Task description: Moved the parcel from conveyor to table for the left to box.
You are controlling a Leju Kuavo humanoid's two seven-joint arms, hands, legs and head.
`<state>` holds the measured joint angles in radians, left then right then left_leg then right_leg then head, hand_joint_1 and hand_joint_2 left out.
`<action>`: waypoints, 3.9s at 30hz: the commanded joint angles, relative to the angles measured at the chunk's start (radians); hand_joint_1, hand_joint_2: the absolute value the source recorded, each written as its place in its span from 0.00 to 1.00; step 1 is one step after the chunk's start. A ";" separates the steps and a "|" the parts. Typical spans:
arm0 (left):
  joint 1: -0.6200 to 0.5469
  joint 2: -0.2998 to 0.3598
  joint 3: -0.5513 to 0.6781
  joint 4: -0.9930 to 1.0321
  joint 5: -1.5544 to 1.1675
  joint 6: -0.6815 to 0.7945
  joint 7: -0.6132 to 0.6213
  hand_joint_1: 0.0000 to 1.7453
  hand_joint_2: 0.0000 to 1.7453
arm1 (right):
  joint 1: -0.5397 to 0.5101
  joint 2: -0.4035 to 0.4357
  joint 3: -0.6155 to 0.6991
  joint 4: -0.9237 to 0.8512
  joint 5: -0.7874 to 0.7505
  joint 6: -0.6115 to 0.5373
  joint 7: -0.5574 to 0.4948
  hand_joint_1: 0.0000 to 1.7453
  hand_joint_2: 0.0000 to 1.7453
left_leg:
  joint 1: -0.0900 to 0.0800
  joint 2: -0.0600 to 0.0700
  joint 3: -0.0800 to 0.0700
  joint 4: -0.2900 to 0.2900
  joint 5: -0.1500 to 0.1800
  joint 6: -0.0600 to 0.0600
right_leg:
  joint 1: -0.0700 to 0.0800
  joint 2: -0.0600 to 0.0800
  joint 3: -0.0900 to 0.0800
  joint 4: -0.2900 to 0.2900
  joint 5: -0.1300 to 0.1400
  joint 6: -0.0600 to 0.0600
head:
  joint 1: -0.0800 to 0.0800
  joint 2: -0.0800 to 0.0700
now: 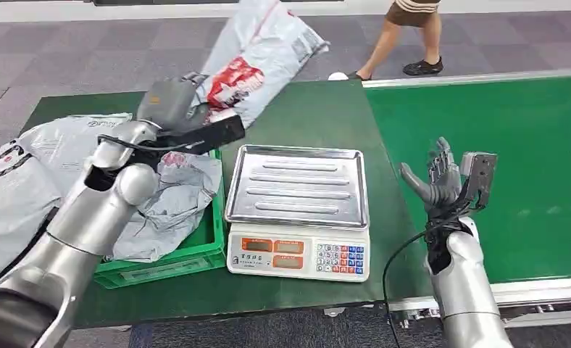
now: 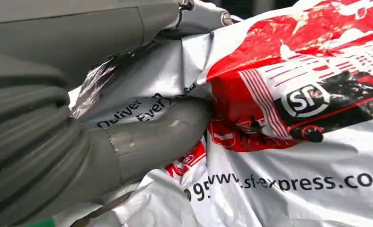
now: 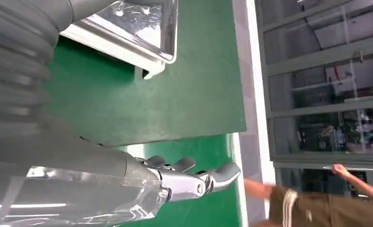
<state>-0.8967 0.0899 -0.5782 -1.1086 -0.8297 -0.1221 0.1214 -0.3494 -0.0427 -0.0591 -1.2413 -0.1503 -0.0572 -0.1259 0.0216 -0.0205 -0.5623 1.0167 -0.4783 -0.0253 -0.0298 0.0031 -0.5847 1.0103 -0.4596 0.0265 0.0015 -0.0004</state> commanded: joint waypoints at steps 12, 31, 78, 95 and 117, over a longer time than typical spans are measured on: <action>-0.046 0.220 0.165 0.030 0.068 -0.061 0.012 1.00 1.00 | -0.002 -0.030 -0.018 -0.026 0.008 -0.002 0.009 0.00 1.00 | 0.001 0.003 -0.002 -0.001 0.001 0.002 | 0.002 0.001 -0.002 -0.001 0.002 -0.003 | 0.000 0.000; 0.353 0.576 0.261 -0.201 0.285 -0.220 -0.013 1.00 1.00 | 0.101 -0.130 -0.035 -0.067 -0.043 0.008 0.011 0.00 1.00 | 0.000 0.014 0.008 -0.008 -0.001 0.001 | 0.000 0.013 0.001 -0.004 0.002 -0.004 | 0.000 0.000; 0.449 0.056 0.277 -0.153 0.087 0.458 -0.100 0.00 1.00 | -0.057 -0.098 0.252 0.019 -0.047 0.036 0.037 0.00 0.00 | 0.001 0.003 0.000 -0.002 0.000 -0.001 | 0.002 0.001 -0.001 -0.001 0.000 -0.004 | 0.000 0.000; 0.423 -0.048 0.300 -0.203 0.401 0.290 -0.242 0.00 1.00 | -0.073 -0.070 0.306 0.007 -0.054 0.085 0.017 0.00 0.00 | 0.001 0.006 -0.001 -0.002 -0.001 0.000 | 0.002 0.004 -0.002 -0.002 0.001 -0.005 | 0.000 0.000; 0.349 -0.228 0.236 0.022 1.039 -0.097 -0.295 0.00 1.00 | -0.079 0.015 0.415 -0.063 0.022 0.060 -0.024 0.00 1.00 | 0.001 0.002 0.000 -0.002 0.000 0.000 | 0.001 0.000 -0.001 -0.002 0.000 -0.004 | 0.000 0.000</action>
<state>-0.4549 -0.0428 -0.2976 -1.3263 0.1028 -0.1855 -0.1850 -0.4033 -0.0911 0.2564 -1.3153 -0.1404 0.0179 -0.1461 0.0221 -0.0193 -0.5636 1.0154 -0.4787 -0.0274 -0.0291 0.0040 -0.5871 1.0100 -0.4594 0.0239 0.0015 0.0000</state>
